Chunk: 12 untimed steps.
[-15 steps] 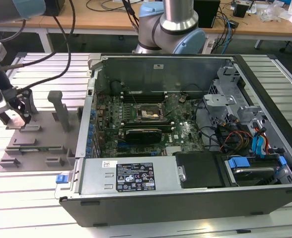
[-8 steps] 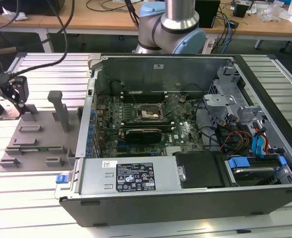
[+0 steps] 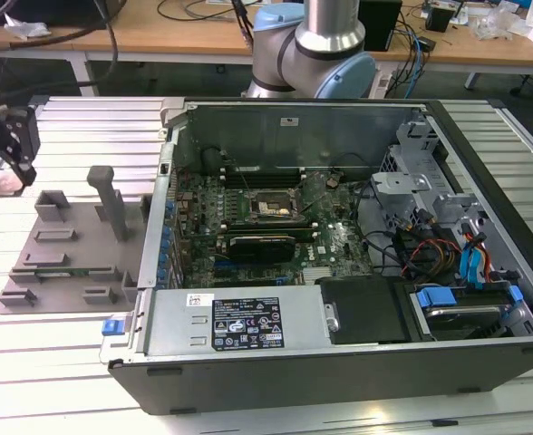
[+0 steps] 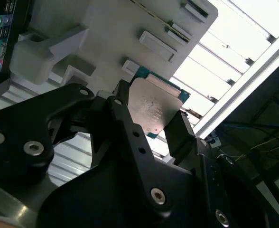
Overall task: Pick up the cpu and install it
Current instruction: 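Pick up the cpu and move it towards the insertion slot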
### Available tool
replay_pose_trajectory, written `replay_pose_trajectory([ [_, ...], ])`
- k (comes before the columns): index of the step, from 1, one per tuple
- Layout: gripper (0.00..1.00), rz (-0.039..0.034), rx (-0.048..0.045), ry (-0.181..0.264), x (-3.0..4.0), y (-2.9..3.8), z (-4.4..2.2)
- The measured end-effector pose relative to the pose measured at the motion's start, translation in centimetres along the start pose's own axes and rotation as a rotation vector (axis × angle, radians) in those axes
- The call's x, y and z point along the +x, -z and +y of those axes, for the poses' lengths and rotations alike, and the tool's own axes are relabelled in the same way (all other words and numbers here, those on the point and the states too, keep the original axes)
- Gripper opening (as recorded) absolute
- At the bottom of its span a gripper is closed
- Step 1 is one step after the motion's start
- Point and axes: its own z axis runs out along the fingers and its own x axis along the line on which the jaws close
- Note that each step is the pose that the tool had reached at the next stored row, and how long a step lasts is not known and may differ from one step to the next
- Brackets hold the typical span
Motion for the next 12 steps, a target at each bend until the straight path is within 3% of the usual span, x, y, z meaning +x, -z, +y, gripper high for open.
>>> replay_pose_trajectory([
  [2, 0.55, 0.0001, 0.0, 0.0, -0.09, 1.43, 0.05],
  [3, 0.55, 0.0, 0.0, 0.0, -0.1, 1.68, 0.06],
  [12, 0.55, 0.0004, 0.0002, 0.0, -0.11, 1.79, 0.06],
])
